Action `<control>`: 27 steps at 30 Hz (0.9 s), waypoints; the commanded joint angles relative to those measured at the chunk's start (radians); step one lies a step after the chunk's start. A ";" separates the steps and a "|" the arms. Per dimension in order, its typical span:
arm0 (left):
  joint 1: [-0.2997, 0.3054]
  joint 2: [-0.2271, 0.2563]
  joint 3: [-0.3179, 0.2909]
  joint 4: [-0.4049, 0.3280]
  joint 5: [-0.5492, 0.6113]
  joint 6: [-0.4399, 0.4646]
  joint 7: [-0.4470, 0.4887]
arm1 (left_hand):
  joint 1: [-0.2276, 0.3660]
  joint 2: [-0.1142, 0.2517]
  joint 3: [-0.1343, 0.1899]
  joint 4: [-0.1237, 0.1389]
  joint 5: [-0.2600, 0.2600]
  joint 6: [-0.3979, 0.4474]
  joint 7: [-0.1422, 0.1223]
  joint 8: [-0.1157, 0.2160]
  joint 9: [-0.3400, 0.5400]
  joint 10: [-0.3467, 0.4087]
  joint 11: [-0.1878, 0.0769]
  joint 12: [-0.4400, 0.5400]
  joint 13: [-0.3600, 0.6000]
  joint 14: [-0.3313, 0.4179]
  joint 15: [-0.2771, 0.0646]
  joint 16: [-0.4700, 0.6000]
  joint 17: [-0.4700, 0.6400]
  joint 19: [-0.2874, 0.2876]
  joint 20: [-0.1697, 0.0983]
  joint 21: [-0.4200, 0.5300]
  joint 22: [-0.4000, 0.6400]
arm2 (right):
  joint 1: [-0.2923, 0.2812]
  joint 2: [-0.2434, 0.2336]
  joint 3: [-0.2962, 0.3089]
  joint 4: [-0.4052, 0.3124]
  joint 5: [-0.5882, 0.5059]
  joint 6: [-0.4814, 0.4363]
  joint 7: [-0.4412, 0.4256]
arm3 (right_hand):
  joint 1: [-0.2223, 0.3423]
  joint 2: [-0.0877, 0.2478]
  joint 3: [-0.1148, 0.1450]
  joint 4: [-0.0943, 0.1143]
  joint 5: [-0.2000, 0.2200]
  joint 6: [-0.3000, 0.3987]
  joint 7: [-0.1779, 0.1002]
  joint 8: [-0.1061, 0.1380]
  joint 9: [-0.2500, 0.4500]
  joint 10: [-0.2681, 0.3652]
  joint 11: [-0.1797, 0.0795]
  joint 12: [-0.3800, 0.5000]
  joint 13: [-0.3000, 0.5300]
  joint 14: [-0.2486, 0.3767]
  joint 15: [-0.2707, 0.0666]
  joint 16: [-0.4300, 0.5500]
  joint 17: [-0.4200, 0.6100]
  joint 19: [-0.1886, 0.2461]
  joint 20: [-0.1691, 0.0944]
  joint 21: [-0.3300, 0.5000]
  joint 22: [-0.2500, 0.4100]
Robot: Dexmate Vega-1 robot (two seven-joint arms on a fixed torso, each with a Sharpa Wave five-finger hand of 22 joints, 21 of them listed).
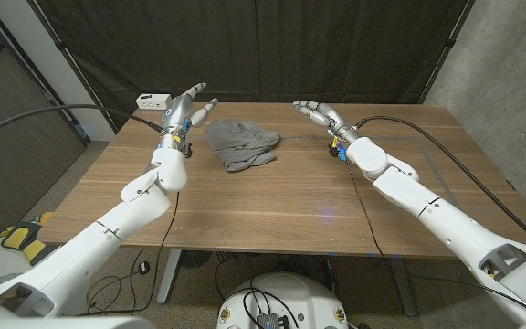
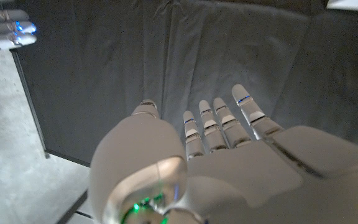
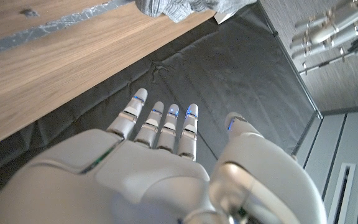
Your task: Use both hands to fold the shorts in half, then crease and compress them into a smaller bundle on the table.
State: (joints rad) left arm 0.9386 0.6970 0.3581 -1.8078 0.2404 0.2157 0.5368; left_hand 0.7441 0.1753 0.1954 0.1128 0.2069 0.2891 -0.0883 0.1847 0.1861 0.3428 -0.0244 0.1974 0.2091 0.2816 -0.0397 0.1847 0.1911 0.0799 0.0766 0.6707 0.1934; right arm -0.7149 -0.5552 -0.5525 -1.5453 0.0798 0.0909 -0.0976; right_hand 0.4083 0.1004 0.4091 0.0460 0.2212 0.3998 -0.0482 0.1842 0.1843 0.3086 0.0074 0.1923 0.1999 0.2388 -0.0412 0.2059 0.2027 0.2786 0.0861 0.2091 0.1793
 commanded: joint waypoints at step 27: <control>-0.010 -0.010 -0.136 0.278 -0.897 -0.387 -0.598 | -0.077 -0.018 0.013 0.017 -0.018 -0.126 0.018 -0.011 -0.005 -0.167 0.057 -0.014 -0.010 -0.214 0.049 -0.013 -0.010 -0.151 -0.032 -0.067 0.000 | -0.109 0.106 0.147 0.123 0.496 0.194 0.051 | -0.097 -0.033 -0.062 0.027 -0.025 -0.092 0.030 -0.008 0.004 -0.066 0.039 -0.005 0.000 -0.024 0.055 0.005 0.016 -0.010 0.044 -0.001 0.005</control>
State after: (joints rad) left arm 0.9487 0.6832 0.2214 -1.6111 -0.4968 -0.0918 0.0978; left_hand 0.6833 0.1568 0.2096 0.1222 0.1920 0.1693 -0.0727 0.1769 0.1814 0.1854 0.0324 0.1849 0.1998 0.0784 0.0079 0.1734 0.1810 -0.0562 0.0479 0.6100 0.1905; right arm -0.7866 -0.4741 -0.4525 -1.4403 0.4498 0.2364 -0.0646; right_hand 0.3261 0.0710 0.3525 0.0703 0.1981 0.3121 -0.0216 0.1772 0.1843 0.2403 0.0396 0.1847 0.1999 0.2124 0.0039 0.2059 0.2165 0.2645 0.1219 0.2090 0.1792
